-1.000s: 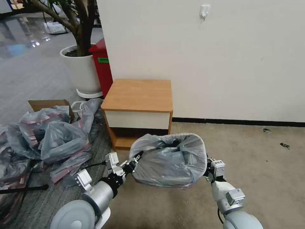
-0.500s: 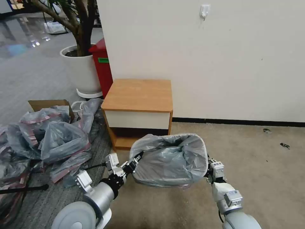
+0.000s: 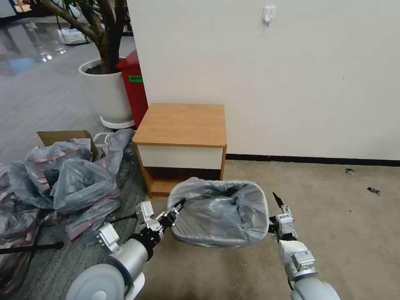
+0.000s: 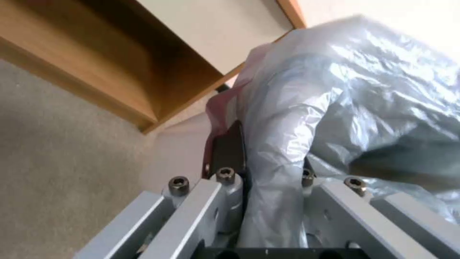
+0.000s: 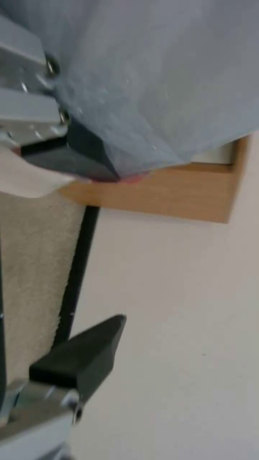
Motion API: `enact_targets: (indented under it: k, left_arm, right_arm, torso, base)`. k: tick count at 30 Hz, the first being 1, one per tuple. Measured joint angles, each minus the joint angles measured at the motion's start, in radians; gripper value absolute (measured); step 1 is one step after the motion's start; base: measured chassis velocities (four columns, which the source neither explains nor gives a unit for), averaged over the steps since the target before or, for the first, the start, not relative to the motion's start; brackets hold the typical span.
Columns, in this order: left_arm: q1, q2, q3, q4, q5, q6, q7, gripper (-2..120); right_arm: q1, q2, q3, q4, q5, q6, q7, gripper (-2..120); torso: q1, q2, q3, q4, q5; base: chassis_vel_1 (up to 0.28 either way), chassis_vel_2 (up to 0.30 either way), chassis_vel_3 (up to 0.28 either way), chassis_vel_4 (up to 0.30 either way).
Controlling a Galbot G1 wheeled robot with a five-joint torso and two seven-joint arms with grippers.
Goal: Pick up the garbage bag from the table and place it over the trash can.
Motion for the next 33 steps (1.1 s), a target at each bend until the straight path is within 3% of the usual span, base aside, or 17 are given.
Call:
enact_targets:
  k: [2,5,11,27,33]
  left_arm:
    - [-0.002,0.002,0.000,0.004,0.005,0.000,0.000,6]
    - [-0.023,0.023,-0.005,0.029,0.018,0.000,0.000,6]
    - [-0.036,0.036,-0.015,0.048,0.018,0.000,0.000,6]
    - [-0.055,0.042,-0.019,0.085,0.018,0.004,0.000,5]
    - [-0.057,0.046,-0.023,0.087,0.020,0.004,0.006,3]
  right_arm:
    - [-0.004,-0.002,-0.001,0.015,0.022,-0.005,0.000,80]
    - [-0.031,-0.013,-0.011,0.112,0.160,-0.069,-0.018,96]
    - [-0.061,-0.022,-0.006,0.179,0.275,-0.132,-0.035,100]
    - [-0.116,-0.038,0.048,0.238,0.279,-0.177,-0.083,100]
    - [-0.102,-0.037,0.085,0.216,0.200,-0.195,-0.100,100]
  torso:
    - [0.000,0.000,0.000,0.0000,-0.0001]
    - [0.000,0.000,0.000,0.0001,-0.0004]
    - [0.000,0.000,0.000,0.0000,-0.0001]
    - [0.000,0.000,0.000,0.0000,-0.0002]
    - [0.000,0.000,0.000,0.0000,-0.0001]
  base:
    - [0.000,0.000,0.000,0.000]
    - [0.000,0.000,0.000,0.000]
    - [0.000,0.000,0.000,0.000]
    - [0.000,0.000,0.000,0.000]
    - [0.000,0.000,0.000,0.000]
